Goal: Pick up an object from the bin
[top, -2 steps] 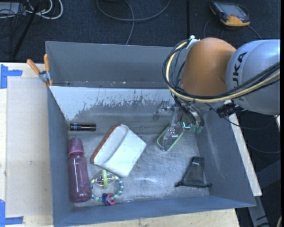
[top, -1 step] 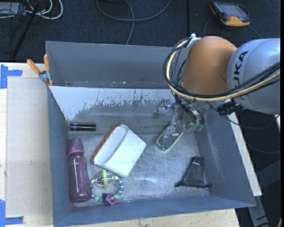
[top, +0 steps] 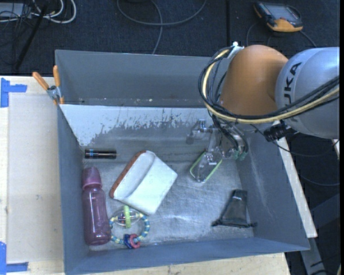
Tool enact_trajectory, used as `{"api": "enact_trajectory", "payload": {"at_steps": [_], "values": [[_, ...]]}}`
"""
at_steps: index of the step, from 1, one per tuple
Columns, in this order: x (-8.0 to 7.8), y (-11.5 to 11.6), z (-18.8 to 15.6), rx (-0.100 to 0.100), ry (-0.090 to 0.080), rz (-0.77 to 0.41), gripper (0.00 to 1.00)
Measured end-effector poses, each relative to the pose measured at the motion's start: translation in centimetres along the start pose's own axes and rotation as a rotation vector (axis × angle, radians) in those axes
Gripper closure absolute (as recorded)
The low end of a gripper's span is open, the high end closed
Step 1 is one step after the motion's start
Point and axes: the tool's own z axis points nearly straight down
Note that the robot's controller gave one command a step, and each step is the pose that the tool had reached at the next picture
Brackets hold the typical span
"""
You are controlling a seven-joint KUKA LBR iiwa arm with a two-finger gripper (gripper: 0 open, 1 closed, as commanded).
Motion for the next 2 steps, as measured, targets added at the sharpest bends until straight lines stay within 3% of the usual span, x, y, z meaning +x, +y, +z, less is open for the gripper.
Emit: {"api": "enact_trajectory", "payload": {"at_steps": [1,2], "values": [[0.8,-3.6,1.0,0.005,0.005,0.01,0.0],[1.4,2.2,4.7,0.001,-0.003,-0.073,0.0]]}}
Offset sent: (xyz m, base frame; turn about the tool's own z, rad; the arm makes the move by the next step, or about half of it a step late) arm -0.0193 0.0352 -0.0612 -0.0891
